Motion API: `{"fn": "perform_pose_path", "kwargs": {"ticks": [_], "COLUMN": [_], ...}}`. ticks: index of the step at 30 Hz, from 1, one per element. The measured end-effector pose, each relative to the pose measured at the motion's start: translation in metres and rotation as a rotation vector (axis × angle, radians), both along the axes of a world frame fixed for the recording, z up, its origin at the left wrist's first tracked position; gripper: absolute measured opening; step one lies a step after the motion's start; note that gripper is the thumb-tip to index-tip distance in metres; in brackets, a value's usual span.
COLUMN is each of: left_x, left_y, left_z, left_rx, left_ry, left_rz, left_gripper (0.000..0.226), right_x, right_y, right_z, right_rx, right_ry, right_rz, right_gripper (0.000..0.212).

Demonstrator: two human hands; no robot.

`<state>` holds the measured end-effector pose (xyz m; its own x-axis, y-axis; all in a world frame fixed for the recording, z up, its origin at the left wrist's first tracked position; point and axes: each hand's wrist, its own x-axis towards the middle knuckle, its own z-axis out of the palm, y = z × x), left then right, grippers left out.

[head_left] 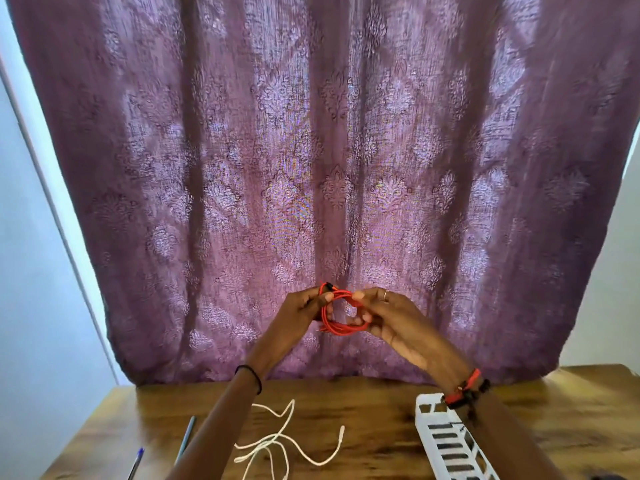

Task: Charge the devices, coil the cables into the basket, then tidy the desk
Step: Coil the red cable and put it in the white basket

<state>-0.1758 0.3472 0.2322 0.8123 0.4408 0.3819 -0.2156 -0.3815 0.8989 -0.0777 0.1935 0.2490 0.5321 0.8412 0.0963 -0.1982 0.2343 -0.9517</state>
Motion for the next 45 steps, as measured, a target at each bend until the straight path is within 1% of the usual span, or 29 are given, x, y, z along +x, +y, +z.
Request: {"fn": "perform_pose_path", "kwargs": {"ticks": [1, 3, 6, 8, 11, 14, 16, 19, 21, 22, 24, 28, 29, 31, 33, 35, 37, 39, 40, 41, 43, 45], "left_x": [0.000, 0.000, -0.002, -0.003, -0.002, -0.003, -0.003, -0.007, -0.012, -0.014, -0.017, -0.020, -0.020, -0.021, -0.022, -0.021, -0.019, -0.017, -0.016, -0.014, -0.012, -0.009], "left_y": [0.000, 0.001, 0.004, 0.004, 0.003, 0.009, 0.015, 0.017, 0.019, 0.021, 0.024, 0.025, 0.024, 0.021, 0.017, 0.014, 0.010, 0.005, 0.003, 0.001, -0.002, -0.006], "left_z": [0.000, -0.002, -0.006, -0.007, -0.009, -0.009, -0.008, -0.006, -0.004, -0.003, -0.002, -0.008, -0.010, -0.014, -0.017, -0.018, -0.019, -0.019, -0.020, -0.020, -0.022, -0.023], "left_rx": [0.031, 0.116, 0.170, 0.186, 0.176, 0.242, 0.318, 0.365, 0.374, 0.345, 0.255, 0.178, 0.115, -0.088, -0.333, -0.500, -0.602, -0.677, -0.704, -0.724, -0.761, -0.804], "left_ry": [0.014, 0.032, 0.030, 0.039, 0.054, 0.050, 0.081, 0.109, 0.128, 0.132, 0.119, 0.078, 0.058, 0.018, -0.038, -0.083, -0.109, -0.133, -0.143, -0.152, -0.169, -0.194], "left_rz": [-0.004, -0.011, -0.036, -0.043, -0.075, -0.083, -0.086, -0.117, -0.131, -0.129, -0.127, -0.094, -0.084, -0.073, -0.089, -0.094, -0.084, -0.063, -0.055, -0.048, -0.025, -0.011], "left_gripper": [0.016, 0.019, 0.029, 0.028, 0.017, 0.018, 0.020, 0.018, 0.025, 0.023, 0.027, 0.026, 0.026, 0.026, 0.022, 0.021, 0.022, 0.023, 0.024, 0.024, 0.023, 0.024], "right_x": [-0.001, 0.001, 0.006, 0.008, 0.010, 0.010, 0.007, 0.005, 0.009, 0.014, 0.022, 0.031, 0.032, 0.034, 0.039, 0.040, 0.041, 0.043, 0.044, 0.042, 0.029, 0.022], "right_y": [0.003, 0.006, 0.010, 0.012, 0.013, 0.012, 0.012, 0.005, 0.001, -0.001, -0.002, -0.001, -0.001, -0.004, -0.005, -0.001, 0.004, 0.008, 0.009, 0.010, 0.013, 0.020], "right_z": [-0.002, -0.004, -0.003, -0.002, 0.002, 0.008, 0.009, 0.015, 0.019, 0.020, 0.019, 0.011, 0.008, 0.005, 0.002, -0.002, -0.012, -0.024, -0.029, -0.033, -0.038, -0.050], "right_rx": [-0.032, -0.115, -0.249, -0.332, -0.406, -0.417, -0.415, -0.409, -0.407, -0.408, -0.395, -0.343, -0.325, -0.292, -0.278, -0.264, -0.241, -0.290, -0.315, -0.355, -0.388, -0.343], "right_ry": [-0.099, -0.290, -0.572, -0.696, -0.761, -0.799, -0.834, -0.802, -0.749, -0.731, -0.714, -0.713, -0.727, -0.761, -0.836, -0.925, -1.042, -1.191, -1.233, -1.225, -1.068, -0.984], "right_rz": [-0.050, -0.146, -0.246, -0.265, -0.218, -0.164, -0.138, -0.052, 0.006, 0.029, 0.065, 0.061, 0.048, 0.042, 0.016, -0.053, -0.156, -0.233, -0.262, -0.299, -0.464, -0.642], "right_gripper": [0.005, 0.008, 0.011, 0.015, 0.023, 0.023, 0.018, 0.018, 0.021, 0.021, 0.021, 0.018, 0.018, 0.020, 0.025, 0.029, 0.031, 0.025, 0.022, 0.020, 0.015, 0.003]}}
